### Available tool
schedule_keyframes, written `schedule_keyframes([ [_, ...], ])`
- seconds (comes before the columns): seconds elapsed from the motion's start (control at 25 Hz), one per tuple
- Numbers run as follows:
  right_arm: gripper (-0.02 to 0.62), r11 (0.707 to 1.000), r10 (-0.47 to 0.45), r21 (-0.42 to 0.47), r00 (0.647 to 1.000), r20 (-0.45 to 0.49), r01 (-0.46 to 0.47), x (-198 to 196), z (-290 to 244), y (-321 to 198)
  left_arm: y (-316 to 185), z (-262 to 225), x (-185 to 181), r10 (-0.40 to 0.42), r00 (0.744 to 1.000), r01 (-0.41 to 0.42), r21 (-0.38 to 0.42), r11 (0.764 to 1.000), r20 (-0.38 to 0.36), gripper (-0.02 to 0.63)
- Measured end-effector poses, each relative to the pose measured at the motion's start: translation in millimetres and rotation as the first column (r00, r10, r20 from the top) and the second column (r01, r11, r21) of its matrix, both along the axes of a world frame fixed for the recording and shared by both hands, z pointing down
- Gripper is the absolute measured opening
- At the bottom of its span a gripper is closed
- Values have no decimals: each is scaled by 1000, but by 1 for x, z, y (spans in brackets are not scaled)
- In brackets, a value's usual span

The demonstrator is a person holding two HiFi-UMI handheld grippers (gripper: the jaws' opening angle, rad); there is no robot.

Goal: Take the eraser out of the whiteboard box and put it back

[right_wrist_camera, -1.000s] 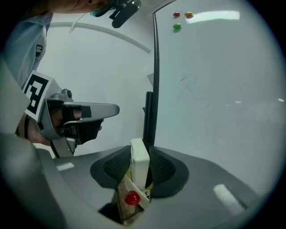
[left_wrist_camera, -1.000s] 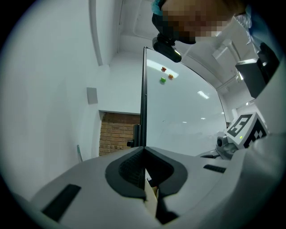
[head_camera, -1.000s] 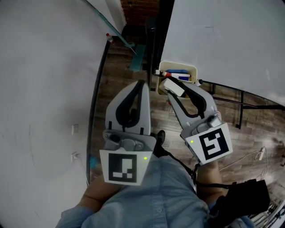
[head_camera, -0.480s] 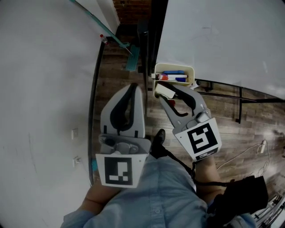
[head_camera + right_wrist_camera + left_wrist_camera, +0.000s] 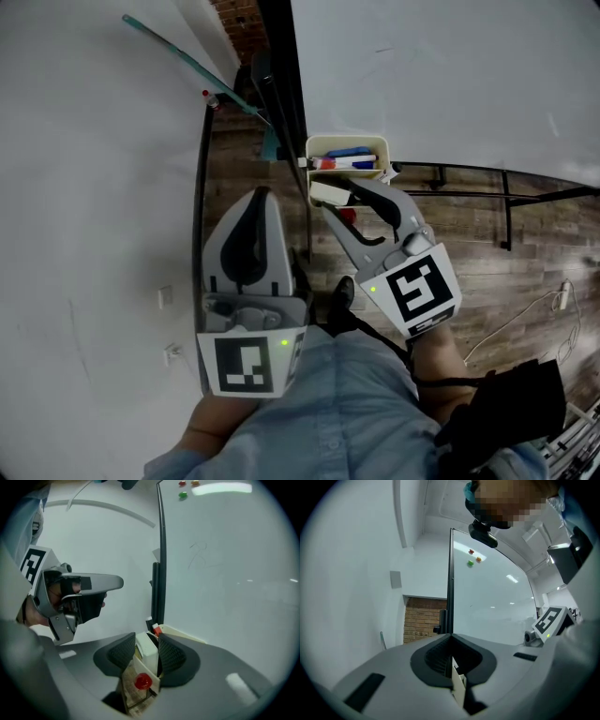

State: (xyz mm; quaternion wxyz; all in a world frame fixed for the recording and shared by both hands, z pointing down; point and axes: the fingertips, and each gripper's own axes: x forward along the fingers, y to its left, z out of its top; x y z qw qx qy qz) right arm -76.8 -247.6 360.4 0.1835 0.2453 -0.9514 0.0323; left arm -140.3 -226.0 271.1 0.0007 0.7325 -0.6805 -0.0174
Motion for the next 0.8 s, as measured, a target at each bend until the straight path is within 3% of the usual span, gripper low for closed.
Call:
schedule_keyframes([
  [0.32,135,998,25,56,985,169,-35,24,-57,19,23,-20,20,-16,1000,16,42,999,16,5],
  [0.52,2,985,53,144,960,276,-96,49,-98,28,39,-36,38,-24,999,21,80,997,39,5],
  [0.8,2,973,59,190,941,334,-128,66,-126,45,57,-58,59,-29,997,19,138,990,65,5],
])
